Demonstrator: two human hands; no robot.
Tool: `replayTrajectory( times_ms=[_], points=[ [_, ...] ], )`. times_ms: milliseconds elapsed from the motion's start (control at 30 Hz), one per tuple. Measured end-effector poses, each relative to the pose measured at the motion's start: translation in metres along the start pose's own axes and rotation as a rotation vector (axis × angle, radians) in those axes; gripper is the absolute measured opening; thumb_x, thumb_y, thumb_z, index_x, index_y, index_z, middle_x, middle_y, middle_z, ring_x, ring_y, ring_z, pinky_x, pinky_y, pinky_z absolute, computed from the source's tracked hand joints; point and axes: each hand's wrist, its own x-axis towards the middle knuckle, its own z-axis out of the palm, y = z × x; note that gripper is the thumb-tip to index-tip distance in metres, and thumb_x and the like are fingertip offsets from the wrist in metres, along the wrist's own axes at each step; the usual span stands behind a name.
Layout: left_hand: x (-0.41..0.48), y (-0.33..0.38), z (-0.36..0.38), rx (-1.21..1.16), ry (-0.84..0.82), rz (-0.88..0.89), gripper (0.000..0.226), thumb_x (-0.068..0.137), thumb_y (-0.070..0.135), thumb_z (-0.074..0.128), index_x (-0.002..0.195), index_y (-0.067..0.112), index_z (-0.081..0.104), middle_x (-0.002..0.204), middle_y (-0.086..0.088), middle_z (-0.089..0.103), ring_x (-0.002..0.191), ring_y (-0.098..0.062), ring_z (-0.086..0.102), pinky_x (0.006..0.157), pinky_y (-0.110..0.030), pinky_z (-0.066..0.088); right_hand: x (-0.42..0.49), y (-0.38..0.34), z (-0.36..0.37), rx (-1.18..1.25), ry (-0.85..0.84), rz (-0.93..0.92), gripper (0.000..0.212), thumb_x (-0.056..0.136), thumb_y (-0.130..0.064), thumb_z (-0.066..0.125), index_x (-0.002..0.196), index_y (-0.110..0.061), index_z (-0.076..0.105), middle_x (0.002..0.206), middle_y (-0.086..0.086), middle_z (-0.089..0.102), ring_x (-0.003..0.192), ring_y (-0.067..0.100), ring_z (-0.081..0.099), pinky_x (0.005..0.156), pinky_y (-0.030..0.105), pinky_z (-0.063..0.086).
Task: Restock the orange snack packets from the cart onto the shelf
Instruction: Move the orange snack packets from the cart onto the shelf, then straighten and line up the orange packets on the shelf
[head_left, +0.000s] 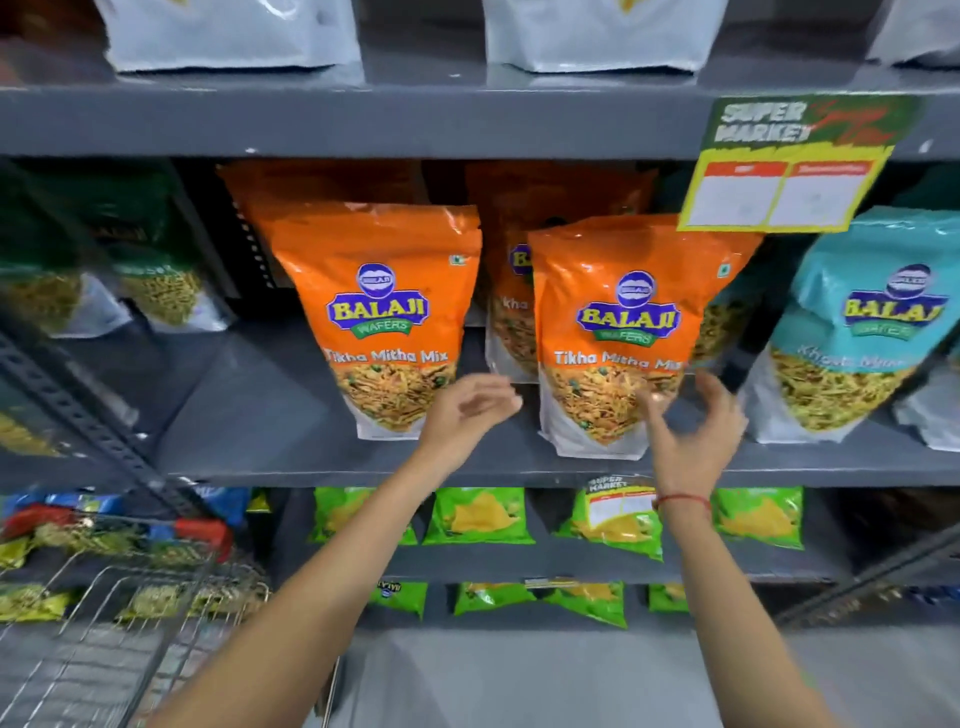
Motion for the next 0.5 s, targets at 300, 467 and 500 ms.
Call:
replayTrajectory(
  times_ms=[300,467,500],
  points=[
    [-0.041,-0.057,-0.148,0.136,0.015,-0.101,0.013,0.077,0.010,0.072,0.089,0.015,0.070,0.086,0.002,0.073,0.079,0.000,0.067,0.072,-0.013,0.050,-0.132,-0.080,0.100,0.038,-0.254,-0.338,0.029,0.080,-0.013,0.065,0.106,-0.001,0.061,0.108,0.020,0.059,0.107,0.023,0.048,0.098,0.028,0.038],
    [-0.013,-0.066,-0.219,0.089,0.249,-0.032,0.013,0.081,0.008,0.067,0.093,0.012,0.067,0.089,-0.008,0.070,0.078,0.001,0.065,0.076,-0.020,0.050,-0.180,-0.128,0.169,0.099,-0.580,-0.404,0.030,0.086,-0.021,0.061,0.113,-0.010,0.056,0.113,0.013,0.059,0.113,0.018,0.047,0.101,0.023,0.035],
    [-0.002,-0.069,-0.229,0.074,0.282,-0.021,0.014,0.083,0.011,0.065,0.097,0.014,0.066,0.094,-0.007,0.070,0.084,-0.002,0.065,0.080,-0.023,0.050,-0.188,-0.135,0.183,0.082,-0.655,-0.412,0.033,0.088,-0.023,0.058,0.118,-0.010,0.055,0.118,0.012,0.057,0.117,0.018,0.046,0.104,0.024,0.034]
  ],
)
